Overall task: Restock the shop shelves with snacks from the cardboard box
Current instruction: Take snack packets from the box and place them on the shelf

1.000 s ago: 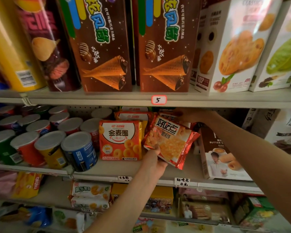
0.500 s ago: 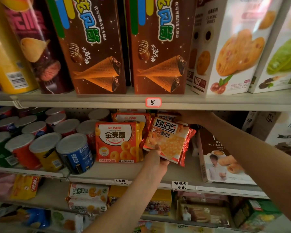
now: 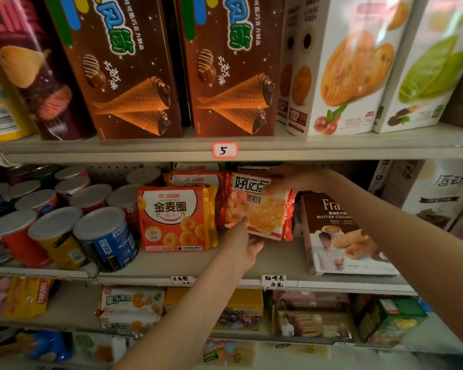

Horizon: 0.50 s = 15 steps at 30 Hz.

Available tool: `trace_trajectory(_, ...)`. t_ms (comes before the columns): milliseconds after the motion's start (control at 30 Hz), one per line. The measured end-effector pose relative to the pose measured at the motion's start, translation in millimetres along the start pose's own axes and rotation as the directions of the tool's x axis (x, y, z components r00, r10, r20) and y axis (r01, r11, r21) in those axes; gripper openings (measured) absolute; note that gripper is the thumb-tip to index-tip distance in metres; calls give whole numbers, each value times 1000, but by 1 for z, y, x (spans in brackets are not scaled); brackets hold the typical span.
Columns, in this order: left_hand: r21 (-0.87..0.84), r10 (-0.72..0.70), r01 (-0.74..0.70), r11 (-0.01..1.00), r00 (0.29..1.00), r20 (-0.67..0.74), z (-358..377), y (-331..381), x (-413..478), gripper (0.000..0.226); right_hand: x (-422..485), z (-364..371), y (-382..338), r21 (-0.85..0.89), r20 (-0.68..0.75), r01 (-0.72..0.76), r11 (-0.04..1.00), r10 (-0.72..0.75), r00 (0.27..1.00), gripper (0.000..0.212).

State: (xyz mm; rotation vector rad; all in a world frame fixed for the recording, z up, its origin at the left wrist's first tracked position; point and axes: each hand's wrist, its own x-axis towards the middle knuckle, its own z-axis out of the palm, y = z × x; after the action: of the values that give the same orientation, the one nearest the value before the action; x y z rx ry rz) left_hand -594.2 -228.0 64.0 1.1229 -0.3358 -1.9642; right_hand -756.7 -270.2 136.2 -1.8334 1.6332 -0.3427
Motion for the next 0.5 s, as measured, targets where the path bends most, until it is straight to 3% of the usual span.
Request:
trace_trajectory(67,188,11,-4,982,999,-36,-7,6,4,35,2,-1,4,-82,-23,14,997,-16,1000,55)
trace_trajectory(200,371,108,-83,925,993,-45,-16,16,9,14,6,1,7,-254,-30,-3,967,-5,1000,56)
trace_trajectory(500,672,210,-216,708,973,92,-12,21,8,42,11,6,6,-377,-41,12,926,-29,999,53)
